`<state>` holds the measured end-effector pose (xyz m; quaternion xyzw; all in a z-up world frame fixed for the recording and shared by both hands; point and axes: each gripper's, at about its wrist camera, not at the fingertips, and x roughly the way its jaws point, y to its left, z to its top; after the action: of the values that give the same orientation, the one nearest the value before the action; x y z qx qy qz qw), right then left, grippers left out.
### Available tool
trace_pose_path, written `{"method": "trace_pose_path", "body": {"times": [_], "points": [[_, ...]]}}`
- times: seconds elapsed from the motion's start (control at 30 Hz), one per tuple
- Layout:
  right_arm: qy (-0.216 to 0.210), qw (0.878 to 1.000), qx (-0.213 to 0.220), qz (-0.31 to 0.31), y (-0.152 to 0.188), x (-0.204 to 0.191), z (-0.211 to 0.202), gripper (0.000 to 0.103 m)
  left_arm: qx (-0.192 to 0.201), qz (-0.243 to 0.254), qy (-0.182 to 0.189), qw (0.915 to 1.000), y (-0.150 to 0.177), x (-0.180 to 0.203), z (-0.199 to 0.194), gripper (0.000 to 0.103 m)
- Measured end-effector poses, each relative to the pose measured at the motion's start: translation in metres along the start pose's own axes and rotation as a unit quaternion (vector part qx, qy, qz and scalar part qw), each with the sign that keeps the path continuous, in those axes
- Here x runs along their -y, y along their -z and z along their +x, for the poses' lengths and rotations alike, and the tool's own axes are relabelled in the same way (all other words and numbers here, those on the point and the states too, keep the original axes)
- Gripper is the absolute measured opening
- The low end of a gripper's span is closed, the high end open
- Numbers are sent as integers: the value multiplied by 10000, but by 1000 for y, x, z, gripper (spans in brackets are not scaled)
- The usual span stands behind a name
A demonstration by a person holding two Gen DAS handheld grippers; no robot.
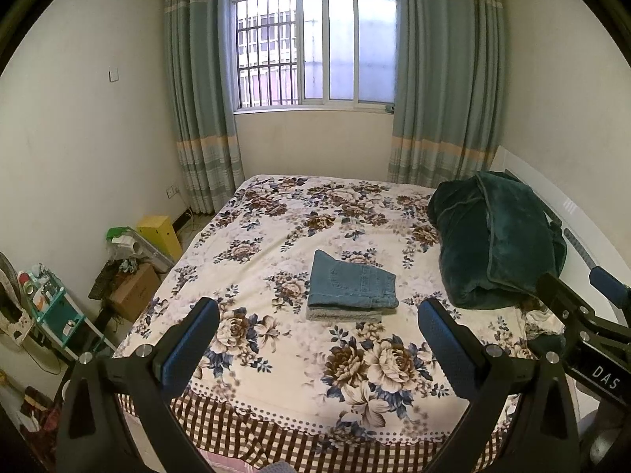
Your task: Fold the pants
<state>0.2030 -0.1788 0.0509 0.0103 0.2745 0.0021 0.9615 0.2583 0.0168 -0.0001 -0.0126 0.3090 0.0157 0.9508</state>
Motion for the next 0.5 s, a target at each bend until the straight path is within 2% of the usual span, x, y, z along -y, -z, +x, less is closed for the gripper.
{"method": "trace_pose_path", "body": {"times": [0.5], "points": [[5, 10000, 6, 18, 3, -2, 0, 103, 22, 0, 5, 10000, -5, 0, -1, 103]]}}
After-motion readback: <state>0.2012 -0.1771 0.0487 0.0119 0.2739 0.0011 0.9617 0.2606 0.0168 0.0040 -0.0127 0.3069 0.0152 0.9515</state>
